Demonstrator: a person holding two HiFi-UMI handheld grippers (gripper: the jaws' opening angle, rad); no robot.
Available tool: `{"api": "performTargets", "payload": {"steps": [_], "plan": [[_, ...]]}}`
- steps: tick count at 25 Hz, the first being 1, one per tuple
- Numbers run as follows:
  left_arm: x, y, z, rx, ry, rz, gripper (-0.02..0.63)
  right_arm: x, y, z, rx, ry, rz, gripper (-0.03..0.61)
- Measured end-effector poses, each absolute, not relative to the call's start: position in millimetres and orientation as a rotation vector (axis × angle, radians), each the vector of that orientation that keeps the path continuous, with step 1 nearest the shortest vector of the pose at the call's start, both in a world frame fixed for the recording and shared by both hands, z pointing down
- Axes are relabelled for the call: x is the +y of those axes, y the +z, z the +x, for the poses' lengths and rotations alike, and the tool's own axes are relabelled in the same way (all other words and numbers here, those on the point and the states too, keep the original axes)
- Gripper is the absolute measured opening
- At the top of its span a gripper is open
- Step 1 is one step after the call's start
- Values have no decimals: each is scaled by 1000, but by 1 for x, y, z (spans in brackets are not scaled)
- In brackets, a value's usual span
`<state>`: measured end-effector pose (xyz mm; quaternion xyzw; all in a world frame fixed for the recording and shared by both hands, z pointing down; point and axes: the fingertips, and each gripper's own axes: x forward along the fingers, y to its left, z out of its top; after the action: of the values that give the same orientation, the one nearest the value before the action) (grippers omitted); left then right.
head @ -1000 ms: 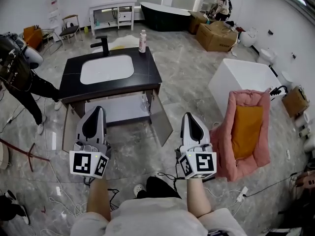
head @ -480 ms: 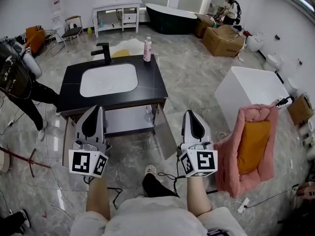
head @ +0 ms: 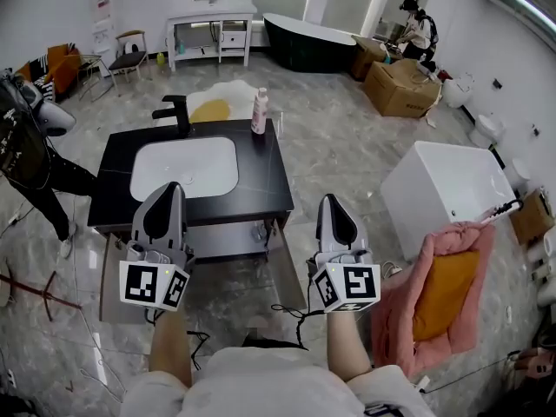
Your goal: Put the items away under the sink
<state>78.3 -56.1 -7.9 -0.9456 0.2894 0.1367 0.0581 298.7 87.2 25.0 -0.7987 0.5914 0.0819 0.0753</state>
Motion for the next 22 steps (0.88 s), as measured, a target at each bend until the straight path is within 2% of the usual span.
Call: {"api": "performTargets", "payload": {"steps": [22], "plan": [[-187, 2, 169, 825, 375, -2907, 5, -51, 35, 374, 1795, 186, -2369, 12]]}}
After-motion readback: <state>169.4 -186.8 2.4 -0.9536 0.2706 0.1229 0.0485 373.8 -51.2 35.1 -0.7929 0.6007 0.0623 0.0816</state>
